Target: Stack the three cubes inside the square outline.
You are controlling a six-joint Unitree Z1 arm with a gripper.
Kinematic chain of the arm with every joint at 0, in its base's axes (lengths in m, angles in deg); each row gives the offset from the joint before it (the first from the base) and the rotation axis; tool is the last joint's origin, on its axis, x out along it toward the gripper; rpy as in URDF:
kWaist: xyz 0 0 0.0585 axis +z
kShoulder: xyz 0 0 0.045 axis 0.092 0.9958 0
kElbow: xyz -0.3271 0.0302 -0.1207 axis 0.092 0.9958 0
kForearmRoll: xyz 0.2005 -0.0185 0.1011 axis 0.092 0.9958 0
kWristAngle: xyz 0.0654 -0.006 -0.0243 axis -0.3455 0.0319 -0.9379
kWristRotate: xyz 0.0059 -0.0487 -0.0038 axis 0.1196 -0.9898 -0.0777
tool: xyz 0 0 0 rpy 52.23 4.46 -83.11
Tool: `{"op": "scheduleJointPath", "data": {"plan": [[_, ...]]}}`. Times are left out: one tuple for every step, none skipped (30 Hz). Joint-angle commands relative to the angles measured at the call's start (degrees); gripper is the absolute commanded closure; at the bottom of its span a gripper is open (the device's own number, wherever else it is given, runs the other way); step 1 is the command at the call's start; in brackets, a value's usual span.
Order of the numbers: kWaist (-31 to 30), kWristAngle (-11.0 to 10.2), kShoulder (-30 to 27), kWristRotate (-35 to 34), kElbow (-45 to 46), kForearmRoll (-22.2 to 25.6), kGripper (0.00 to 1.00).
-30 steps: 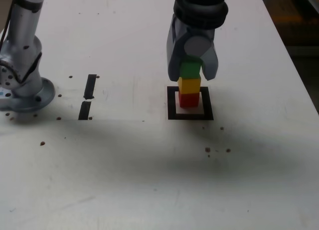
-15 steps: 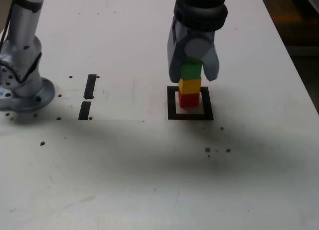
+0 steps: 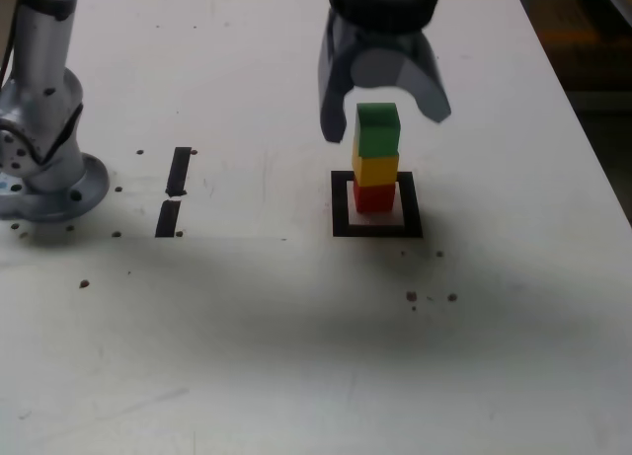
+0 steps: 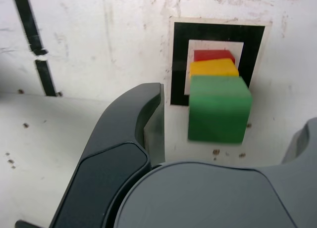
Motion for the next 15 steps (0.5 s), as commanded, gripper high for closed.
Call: {"op": "scheduleJointPath", "data": {"plan": [[-0.6,0.1,-2.2,0.1,-1.9,2.8,0.00],[-0.8,0.2,-3.4,0.4,-2.5,4.0,0.00],[-0.9,0.3,-4.7,0.7,-2.7,5.0,0.00],[-1.0,0.4,-6.3,1.0,-2.6,5.7,0.00],[-1.1,0.5,-8.2,1.4,-1.9,6.1,0.00],[-1.2,0.6,-10.2,1.7,-0.8,6.2,0.00],[-1.2,0.7,-12.3,1.9,0.6,6.2,0.00],[-1.3,0.7,-14.3,2.1,2.4,6.2,0.00],[-1.3,0.7,-16.3,2.2,4.5,6.1,0.00],[-1.3,0.7,-18.1,2.3,6.7,5.9,0.00],[-1.3,0.6,-19.7,2.4,9.2,5.6,0.00],[-1.3,0.5,-21.1,2.5,11.7,5.2,0.00],[-1.3,0.4,-22.7,2.7,15.1,4.6,0.00],[-1.3,0.2,-23.7,2.7,17.5,3.9,0.00],[-1.2,0.1,-24.6,2.8,20.0,3.2,0.00]]}}
